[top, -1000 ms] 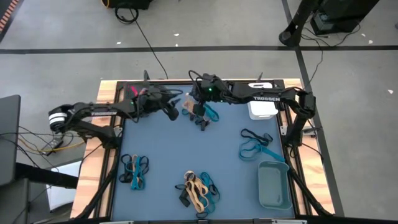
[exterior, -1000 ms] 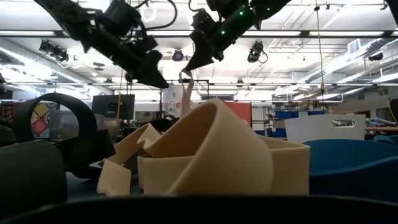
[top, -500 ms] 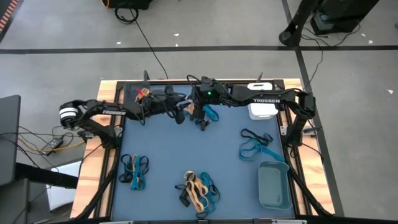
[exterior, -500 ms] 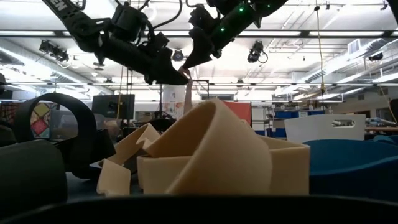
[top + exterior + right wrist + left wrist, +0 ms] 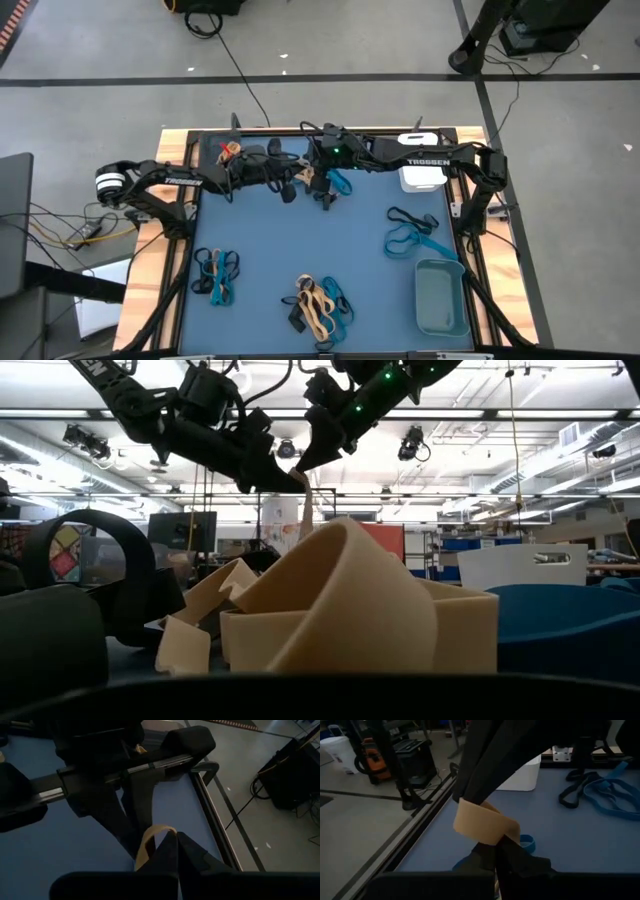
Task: Sort rubber bands into baskets
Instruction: Put the yellow rubber band into the black bin
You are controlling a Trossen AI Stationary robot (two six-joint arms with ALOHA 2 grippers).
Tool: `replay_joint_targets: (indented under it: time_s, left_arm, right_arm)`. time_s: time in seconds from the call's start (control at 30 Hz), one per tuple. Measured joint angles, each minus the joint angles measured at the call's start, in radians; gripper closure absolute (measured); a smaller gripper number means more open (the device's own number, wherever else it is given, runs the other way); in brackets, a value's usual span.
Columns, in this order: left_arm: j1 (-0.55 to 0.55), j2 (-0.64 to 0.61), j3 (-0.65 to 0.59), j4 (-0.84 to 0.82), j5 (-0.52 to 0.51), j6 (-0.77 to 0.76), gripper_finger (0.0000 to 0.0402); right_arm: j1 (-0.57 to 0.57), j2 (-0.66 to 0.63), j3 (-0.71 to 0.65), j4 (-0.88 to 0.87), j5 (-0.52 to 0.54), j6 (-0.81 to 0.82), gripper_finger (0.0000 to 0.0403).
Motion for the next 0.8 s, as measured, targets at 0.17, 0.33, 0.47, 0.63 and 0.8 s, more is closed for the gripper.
replay_joint_targets:
  time_s: [0.17, 0.33, 0.47, 0.63, 0.8]
  left_arm:
    - [0.0, 0.0, 0.0, 0.0, -0.005, -0.03, 0.0394]
    - [0.0, 0.0, 0.0, -0.006, -0.008, -0.06, 0.0357]
    - [0.004, 0.0, 0.0, -0.011, -0.008, -0.084, 0.0297]
    - [0.013, 0.0, 0.0, -0.003, -0.008, -0.084, 0.0219]
    - [0.014, -0.001, 0.0, 0.022, -0.008, -0.079, 0.0182]
  right_arm:
    - [0.0, 0.0, 0.0, -0.006, 0.0, -0.004, 0.0401]
    - [0.0, 0.0, 0.0, -0.006, 0.042, -0.012, 0.0401]
    - [0.003, 0.0, 0.0, -0.007, 0.043, -0.013, 0.0401]
    - [0.018, 0.0, 0.0, -0.006, 0.042, -0.02, 0.0401]
    - [0.034, 0.0, 0.0, 0.006, 0.043, -0.041, 0.0401]
